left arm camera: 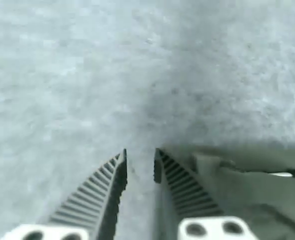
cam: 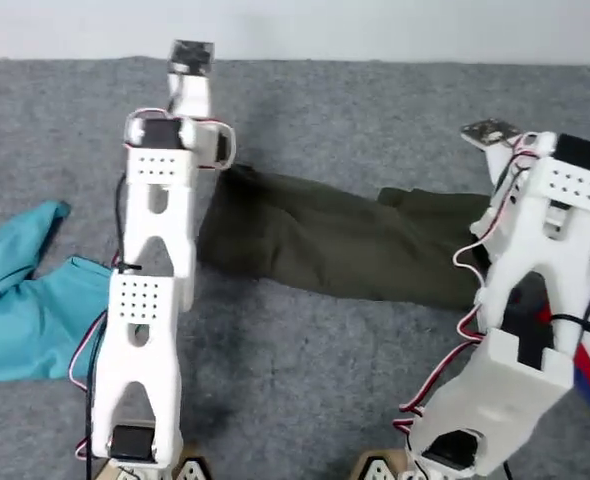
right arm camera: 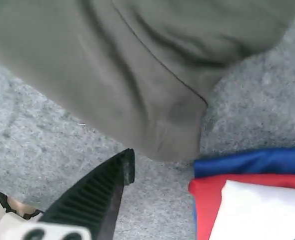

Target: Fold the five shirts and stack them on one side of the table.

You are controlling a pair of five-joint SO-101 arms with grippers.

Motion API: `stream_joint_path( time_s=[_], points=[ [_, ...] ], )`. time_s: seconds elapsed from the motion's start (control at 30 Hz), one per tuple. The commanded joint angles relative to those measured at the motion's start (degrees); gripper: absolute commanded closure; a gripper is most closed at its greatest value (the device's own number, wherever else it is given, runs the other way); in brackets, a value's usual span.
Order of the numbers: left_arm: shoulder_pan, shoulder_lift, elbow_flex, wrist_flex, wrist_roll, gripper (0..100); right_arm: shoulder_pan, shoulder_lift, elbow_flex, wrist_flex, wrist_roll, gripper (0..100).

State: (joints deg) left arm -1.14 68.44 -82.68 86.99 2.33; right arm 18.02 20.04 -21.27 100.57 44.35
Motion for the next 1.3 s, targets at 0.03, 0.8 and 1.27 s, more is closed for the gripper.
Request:
stream_joint_path(
  time_s=[0.03, 0.8, 1.27],
  points=[
    [-0.7, -6.9, -3.2, 14.2, 0.9, 88, -2.9, -0.3, -0.3, 2.1, -3.1, 46.6],
    [-2.3, -33.8, 63.8, 10.1, 22.2, 69, -3.5, -0.9, 9.0, 2.1, -4.2, 46.6],
    [1.9, -10.4, 30.5, 13.6, 27.4, 80, -3.5, -3.2, 9.0, 2.1, -4.2, 46.6]
  ],
)
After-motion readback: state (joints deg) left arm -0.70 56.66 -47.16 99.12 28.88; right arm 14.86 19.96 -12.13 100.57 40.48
